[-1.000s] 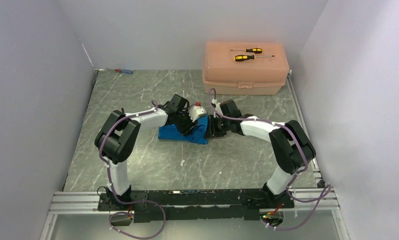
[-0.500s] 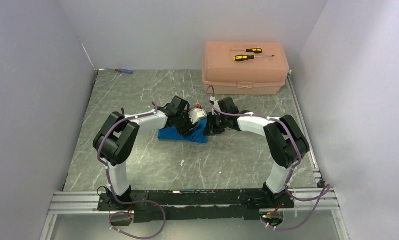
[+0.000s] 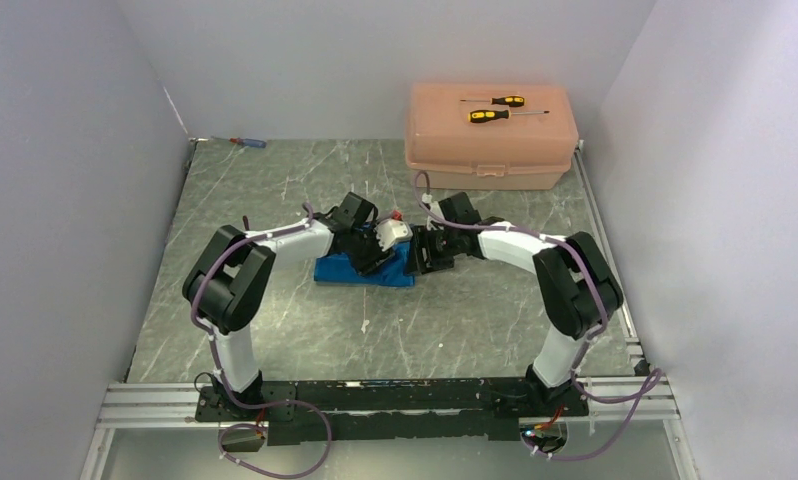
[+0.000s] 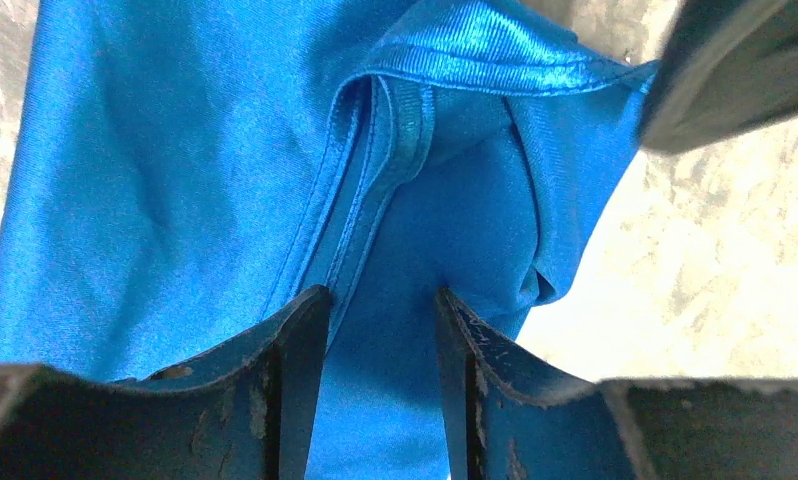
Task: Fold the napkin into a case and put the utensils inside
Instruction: Smooth out the 2/3-rectangle-folded napkin at the center of the board, then rotate the 2/3-rectangle-folded napkin at the center of the board.
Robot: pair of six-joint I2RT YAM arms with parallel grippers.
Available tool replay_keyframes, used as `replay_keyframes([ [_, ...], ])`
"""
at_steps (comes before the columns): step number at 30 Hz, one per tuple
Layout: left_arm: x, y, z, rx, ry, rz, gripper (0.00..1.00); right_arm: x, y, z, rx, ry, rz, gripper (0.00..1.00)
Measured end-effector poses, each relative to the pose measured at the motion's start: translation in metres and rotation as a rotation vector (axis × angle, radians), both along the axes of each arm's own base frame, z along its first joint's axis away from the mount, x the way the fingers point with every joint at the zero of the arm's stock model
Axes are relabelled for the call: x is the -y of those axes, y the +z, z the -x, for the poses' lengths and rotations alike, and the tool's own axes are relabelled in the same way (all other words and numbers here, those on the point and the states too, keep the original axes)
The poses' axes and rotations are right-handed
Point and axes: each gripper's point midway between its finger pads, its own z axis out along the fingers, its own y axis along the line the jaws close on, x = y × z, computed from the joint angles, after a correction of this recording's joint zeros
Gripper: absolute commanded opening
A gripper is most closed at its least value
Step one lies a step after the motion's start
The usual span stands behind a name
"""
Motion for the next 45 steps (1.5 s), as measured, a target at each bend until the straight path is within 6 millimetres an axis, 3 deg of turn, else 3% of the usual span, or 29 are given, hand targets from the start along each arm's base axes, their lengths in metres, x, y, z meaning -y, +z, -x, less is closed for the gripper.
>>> replay_keyframes([
  [6, -0.008, 0.009, 0.001, -0.048, 0.031, 0.005, 0.54, 0.01, 0.037, -0.003, 0.054, 0.028, 0.006, 0.56],
  [8, -0.008, 0.019, -0.003, -0.047, 0.046, 0.021, 0.56, 0.01, 0.044, -0.009, 0.076, 0.036, 0.009, 0.45],
  [12, -0.006, 0.048, -0.018, -0.03, 0.082, 0.078, 0.6, 0.009, 0.051, -0.014, 0.09, 0.044, 0.011, 0.12],
  [15, -0.007, 0.069, -0.028, -0.019, 0.112, 0.128, 0.62, 0.003, 0.052, -0.021, 0.087, 0.047, -0.005, 0.0],
  [19, -0.017, 0.088, -0.037, -0.042, 0.151, 0.175, 0.63, -0.005, 0.044, -0.027, 0.057, 0.052, -0.026, 0.0],
  [22, -0.035, 0.095, -0.038, -0.082, 0.178, 0.188, 0.63, -0.011, 0.04, -0.038, 0.046, 0.052, -0.04, 0.0],
  [27, -0.074, 0.086, -0.013, -0.169, 0.171, 0.119, 0.61, -0.022, 0.05, -0.08, 0.109, 0.04, -0.045, 0.0],
  [31, -0.093, 0.06, 0.034, -0.276, 0.118, 0.034, 0.6, -0.035, 0.057, -0.126, 0.199, 0.042, -0.028, 0.0],
  [33, -0.101, 0.049, 0.054, -0.324, 0.103, 0.001, 0.59, -0.037, 0.051, -0.138, 0.216, 0.045, -0.011, 0.01],
  [37, -0.111, 0.038, 0.074, -0.363, 0.086, -0.04, 0.57, -0.036, 0.032, -0.143, 0.199, 0.055, 0.027, 0.02],
  [45, -0.132, 0.01, 0.074, -0.315, 0.106, -0.148, 0.54, -0.037, -0.003, -0.14, 0.18, 0.073, 0.097, 0.01],
])
